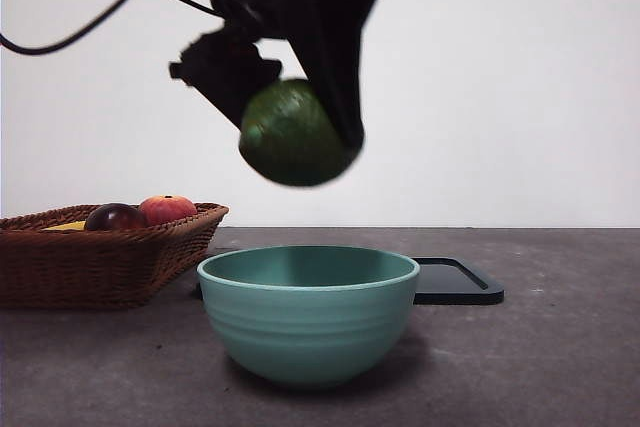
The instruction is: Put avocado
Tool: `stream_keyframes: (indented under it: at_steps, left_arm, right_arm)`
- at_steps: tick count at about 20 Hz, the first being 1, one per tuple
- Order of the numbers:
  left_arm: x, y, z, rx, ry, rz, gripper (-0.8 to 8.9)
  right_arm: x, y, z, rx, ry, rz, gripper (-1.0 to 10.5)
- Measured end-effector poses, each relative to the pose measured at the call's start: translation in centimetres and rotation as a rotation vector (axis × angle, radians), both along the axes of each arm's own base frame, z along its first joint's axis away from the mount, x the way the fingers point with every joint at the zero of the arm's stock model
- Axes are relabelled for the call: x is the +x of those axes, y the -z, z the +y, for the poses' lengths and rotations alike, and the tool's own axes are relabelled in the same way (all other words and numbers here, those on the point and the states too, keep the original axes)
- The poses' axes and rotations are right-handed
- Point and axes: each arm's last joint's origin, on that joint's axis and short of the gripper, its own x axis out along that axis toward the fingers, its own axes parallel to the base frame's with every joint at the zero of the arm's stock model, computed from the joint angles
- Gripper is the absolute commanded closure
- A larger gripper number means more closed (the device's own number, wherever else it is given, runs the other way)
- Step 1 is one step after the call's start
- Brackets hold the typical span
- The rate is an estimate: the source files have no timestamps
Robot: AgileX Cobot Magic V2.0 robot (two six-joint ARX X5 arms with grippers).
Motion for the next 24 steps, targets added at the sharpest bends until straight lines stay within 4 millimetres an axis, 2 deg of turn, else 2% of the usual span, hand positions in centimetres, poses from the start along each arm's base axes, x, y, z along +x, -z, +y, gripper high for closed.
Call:
stream_keyframes:
  at_steps: [4,11,20,24]
  left_arm:
    - [-0.2,2.2,-1.6,0.068,0.03,0.023,7.36]
    - [0.8,5.4,-2.4,0.199,0.018,0.009,7.36]
    - [1.6,8.3,-3.5,0.224,0.029,0.027,7.29]
    - [1.7,8.9,-3.6,0.233,0.03,0.035,6.88]
  right_arm:
    - [0.0,0.0,0.0,0.0,0.0,0.0,3.5]
    - [0.0,0.0,0.0,0.0,0.0,0.001,3.5]
    - [0.0,0.0,0.0,0.0,0.0,0.002,3.5]
    - [0.0,0.0,0.0,0.0,0.0,0.002,3.5]
